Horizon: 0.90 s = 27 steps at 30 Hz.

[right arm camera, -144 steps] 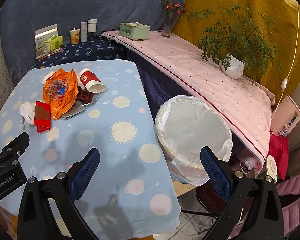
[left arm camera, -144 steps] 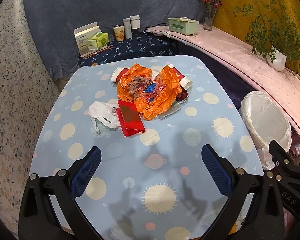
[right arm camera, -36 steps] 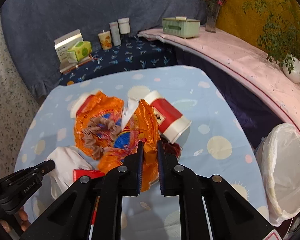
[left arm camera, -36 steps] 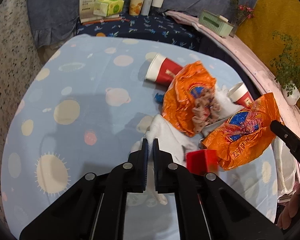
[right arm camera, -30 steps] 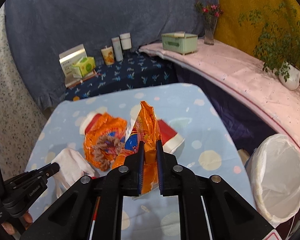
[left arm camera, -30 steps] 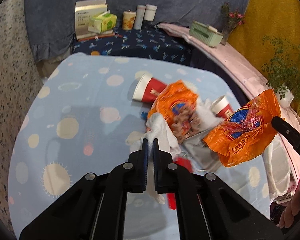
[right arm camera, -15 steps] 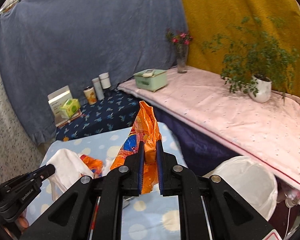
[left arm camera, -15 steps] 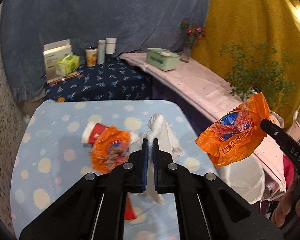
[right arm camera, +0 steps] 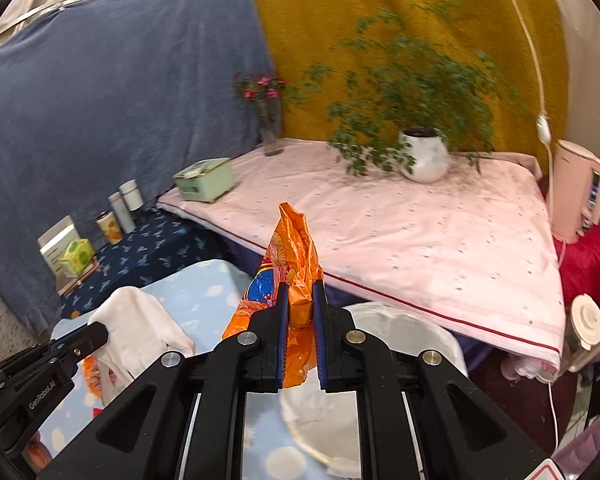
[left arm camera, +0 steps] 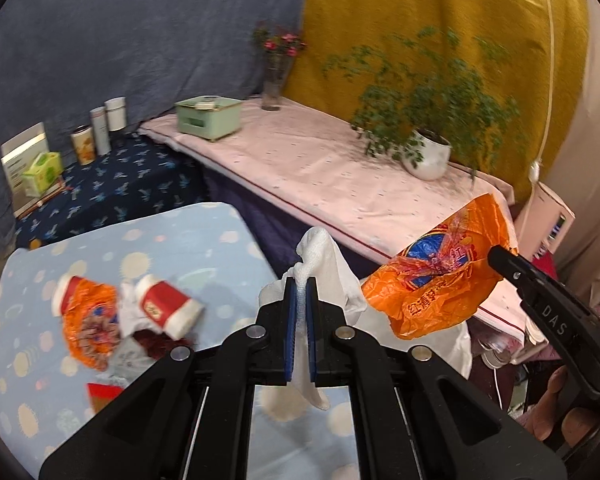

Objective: Collect trash
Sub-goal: 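Lift the glove and orange bag and carry both tools over the white bin, then open both tools to drop the glove and bag into the bin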

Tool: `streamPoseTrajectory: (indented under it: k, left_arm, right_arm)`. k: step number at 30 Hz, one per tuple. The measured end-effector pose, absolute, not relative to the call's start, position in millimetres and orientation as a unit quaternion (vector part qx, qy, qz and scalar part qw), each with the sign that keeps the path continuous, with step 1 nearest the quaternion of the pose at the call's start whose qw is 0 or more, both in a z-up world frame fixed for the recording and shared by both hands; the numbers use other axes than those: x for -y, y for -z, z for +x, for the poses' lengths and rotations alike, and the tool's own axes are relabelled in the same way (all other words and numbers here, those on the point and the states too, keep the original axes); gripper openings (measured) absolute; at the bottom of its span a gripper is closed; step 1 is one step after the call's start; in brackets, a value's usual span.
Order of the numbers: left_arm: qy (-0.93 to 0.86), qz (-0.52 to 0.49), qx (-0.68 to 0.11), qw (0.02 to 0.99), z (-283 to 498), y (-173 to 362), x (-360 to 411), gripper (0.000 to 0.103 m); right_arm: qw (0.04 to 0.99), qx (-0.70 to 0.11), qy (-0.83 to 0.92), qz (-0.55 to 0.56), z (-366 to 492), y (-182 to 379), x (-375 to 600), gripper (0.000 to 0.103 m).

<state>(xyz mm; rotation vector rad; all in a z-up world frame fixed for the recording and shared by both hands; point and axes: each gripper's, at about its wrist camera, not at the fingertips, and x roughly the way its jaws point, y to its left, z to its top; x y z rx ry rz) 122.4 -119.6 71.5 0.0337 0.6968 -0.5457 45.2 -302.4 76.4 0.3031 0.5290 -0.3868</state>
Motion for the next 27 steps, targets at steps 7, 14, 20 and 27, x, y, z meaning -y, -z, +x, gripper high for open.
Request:
streamPoseTrajectory:
  k: [7, 14, 20, 27]
  left_arm:
    - [0.306, 0.040, -0.350, 0.884, 114.0, -51.5, 184.2, 0.004]
    - [0.326, 0.054, -0.375, 0.866, 115.2, -27.4, 222.9, 0.005]
    - [0.326, 0.052, -0.393, 0.858, 118.5, -11.4, 235.0, 0.040]
    - [0.294, 0.052, -0.383, 0.874, 118.3, -8.0, 222.1, 0.057]
  right_arm:
    - [0.919, -0.276, 0.224, 0.169, 27.4, -49.6, 352.6, 0.011]
    - [0.905, -0.297, 0.242, 0.184, 21.6, -20.0, 382.9, 0.011]
    - [0.897, -0.311, 0.251, 0.187, 25.1, -4.9, 390.6, 0.023]
    - [0.897, -0.312, 0.252, 0.187, 26.3, -3.1, 383.3, 0.041]
